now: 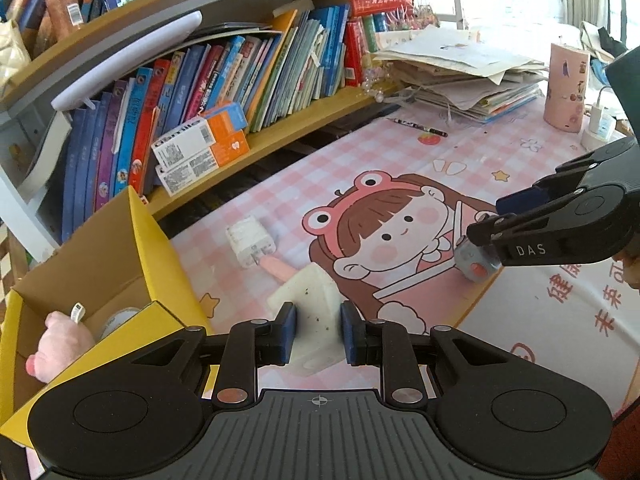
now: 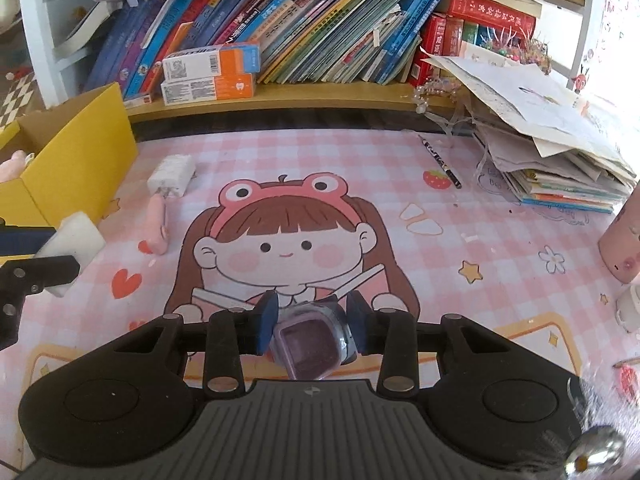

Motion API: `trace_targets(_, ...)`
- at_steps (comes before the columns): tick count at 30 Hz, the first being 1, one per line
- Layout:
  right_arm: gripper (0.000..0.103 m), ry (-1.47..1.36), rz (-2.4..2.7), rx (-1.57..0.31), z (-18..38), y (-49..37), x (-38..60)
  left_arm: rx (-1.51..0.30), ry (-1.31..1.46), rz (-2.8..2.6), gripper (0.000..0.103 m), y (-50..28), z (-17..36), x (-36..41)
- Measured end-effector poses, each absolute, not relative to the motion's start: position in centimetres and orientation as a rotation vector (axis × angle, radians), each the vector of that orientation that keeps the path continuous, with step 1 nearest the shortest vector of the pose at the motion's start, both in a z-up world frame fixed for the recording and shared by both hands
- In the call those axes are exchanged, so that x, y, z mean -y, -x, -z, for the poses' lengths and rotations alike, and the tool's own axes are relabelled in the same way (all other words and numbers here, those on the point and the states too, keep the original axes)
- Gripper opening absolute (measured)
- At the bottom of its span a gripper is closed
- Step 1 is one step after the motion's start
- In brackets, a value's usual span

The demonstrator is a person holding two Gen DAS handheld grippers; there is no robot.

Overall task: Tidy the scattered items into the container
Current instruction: 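Lift the toy truck with the right tool while the left tool closes on the sponge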

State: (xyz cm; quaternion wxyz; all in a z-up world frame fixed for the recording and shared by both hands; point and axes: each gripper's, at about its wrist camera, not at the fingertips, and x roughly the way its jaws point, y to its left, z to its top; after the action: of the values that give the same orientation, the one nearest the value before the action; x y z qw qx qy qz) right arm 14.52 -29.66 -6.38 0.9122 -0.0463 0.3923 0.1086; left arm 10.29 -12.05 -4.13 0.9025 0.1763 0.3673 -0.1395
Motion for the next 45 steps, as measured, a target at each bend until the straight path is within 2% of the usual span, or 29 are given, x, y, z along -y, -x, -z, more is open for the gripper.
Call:
trace_targets(2, 0.017, 0.088, -0.22, -0.81, 6.3, -14.3, 29.9, -0.754, -0.364, 0.288, 0.022, -9.9, 3.9, 12.0)
trace_targets(3, 0.005, 0.073, -0.22, -0.819, 6.3, -14.2, 30.1, -0.754, -0.364, 0.288, 0.022, -9.7, 3.9, 12.0)
trace_targets(10, 0.005, 0.043, -0.194, -0.859, 6.9, -13.5, 31.3, -0.746, -0.368, 0.288, 0.02, -9.0, 3.5, 11.9)
trace_targets(12, 0.006, 0.039, -0.19, -0.863, 6.9, -13.2, 31.7, -0.74, -0.366, 0.286, 0.014, -8.9, 3.3, 11.8)
trace_targets(14, 0.006, 0.035, -0.187, -0.868, 6.8, -12.8, 32.0, -0.734, -0.367, 0.287, 0.012, -8.8, 3.3, 11.8)
trace_targets(16, 0.009, 0.032, -0.186, -0.878, 6.8, -12.4, 32.3, -0.735, -0.368, 0.295, 0.006, -8.8, 3.3, 11.9)
trace_targets(17, 0.017, 0.032, -0.188, -0.886, 6.9, -12.2, 32.4, -0.738, -0.37, 0.299, 0.003, -8.8, 3.4, 11.9)
trace_targets(18, 0.034, 0.033, -0.187, -0.89, 6.9, -12.0, 32.5, -0.743, -0.37, 0.303, 0.003, -8.8, 3.5, 12.0)
trace_targets(20, 0.047, 0.042, -0.192, -0.884, 6.8, -11.7, 32.5, -0.751, -0.369, 0.306, 0.003, -8.9, 3.7, 12.0)
trace_targets(22, 0.048, 0.05, -0.199, -0.885, 6.7, -11.6, 32.4, -0.76, -0.368, 0.308, 0.003, -8.9, 3.9, 12.0)
trace_targets(23, 0.051, 0.053, -0.203, -0.886, 6.7, -11.6, 32.3, -0.767, -0.369, 0.308, 0.005, -8.9, 4.0, 12.0)
trace_targets(24, 0.053, 0.057, -0.206, -0.886, 6.7, -11.5, 32.2, -0.773, -0.371, 0.308, 0.011, -8.9, 4.1, 12.0)
trace_targets(26, 0.056, 0.066, -0.227, -0.893, 6.8, -11.5, 31.9, -0.793, -0.374, 0.314, 0.015, -8.9, 4.4, 11.9)
trace_targets(28, 0.061, 0.074, -0.249, -0.9, 6.8, -11.5, 31.5, -0.811, -0.388, 0.31, 0.032, -8.6, 4.8, 11.7)
trace_targets(29, 0.063, 0.079, -0.26, -0.903, 6.9, -11.5, 31.3, -0.815, -0.39, 0.306, 0.048, -8.4, 4.9, 11.5)
trace_targets(30, 0.065, 0.083, -0.271, -0.907, 6.9, -11.5, 31.1, -0.819, -0.391, 0.301, 0.058, -8.2, 5.0, 11.2)
trace_targets(33, 0.069, 0.097, -0.297, -0.936, 7.5, -11.8, 30.4, -0.845, -0.381, 0.283, 0.067, -7.8, 5.5, 10.3)
trace_targets(35, 0.069, 0.1, -0.306, -0.959, 8.0, -12.1, 30.1, -0.863, -0.375, 0.256, 0.068, -7.8, 5.9, 9.6)
trace_targets(45, 0.071, 0.097, -0.314, -1.023, 9.5, -13.1, 29.4, -0.969, -0.288, 0.193, 0.07, -8.9, 8.5, 7.1)
